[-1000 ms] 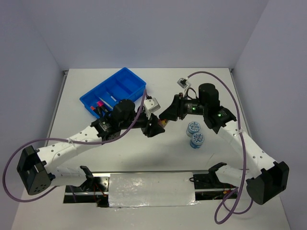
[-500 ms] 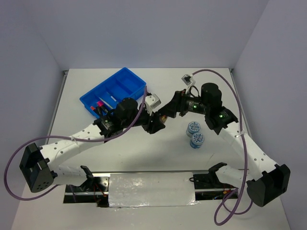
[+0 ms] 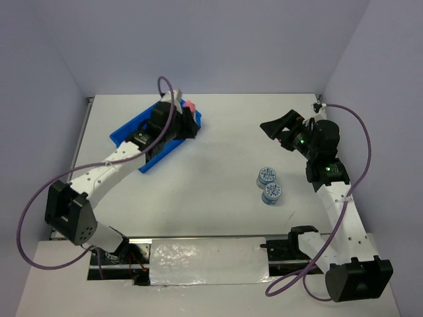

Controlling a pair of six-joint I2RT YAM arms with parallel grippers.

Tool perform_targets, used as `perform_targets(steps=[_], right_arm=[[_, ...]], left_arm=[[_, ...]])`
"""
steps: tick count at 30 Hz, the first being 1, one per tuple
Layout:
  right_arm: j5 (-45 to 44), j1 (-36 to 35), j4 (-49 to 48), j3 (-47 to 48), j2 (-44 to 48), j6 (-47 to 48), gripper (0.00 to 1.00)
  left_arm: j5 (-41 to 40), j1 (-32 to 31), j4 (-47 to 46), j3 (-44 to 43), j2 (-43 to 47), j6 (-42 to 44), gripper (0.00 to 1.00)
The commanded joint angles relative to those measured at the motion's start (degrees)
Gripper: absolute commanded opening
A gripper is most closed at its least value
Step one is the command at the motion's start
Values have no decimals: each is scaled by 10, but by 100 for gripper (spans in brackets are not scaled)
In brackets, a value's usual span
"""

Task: Sort the stationery into containers
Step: Place the stationery in the storage box.

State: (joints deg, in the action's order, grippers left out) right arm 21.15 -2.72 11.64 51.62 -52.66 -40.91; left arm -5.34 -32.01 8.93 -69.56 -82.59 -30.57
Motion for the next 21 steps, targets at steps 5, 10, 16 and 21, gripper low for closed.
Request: perform_targets(steps=[5, 10, 16, 21], right_arm=[[-25, 1, -1, 2, 18, 35, 89], [-6, 1, 8, 4, 22, 64, 89], [28, 1, -5, -2, 11, 79, 89], [37, 1, -11, -4, 1, 84, 89]], left_arm=[[-204, 108, 62, -115, -92, -271, 0], [-232, 142, 93, -193, -188, -323, 0], [-217, 164, 135, -299, -316, -333, 0], [-215, 165, 116, -282, -328, -340, 5]])
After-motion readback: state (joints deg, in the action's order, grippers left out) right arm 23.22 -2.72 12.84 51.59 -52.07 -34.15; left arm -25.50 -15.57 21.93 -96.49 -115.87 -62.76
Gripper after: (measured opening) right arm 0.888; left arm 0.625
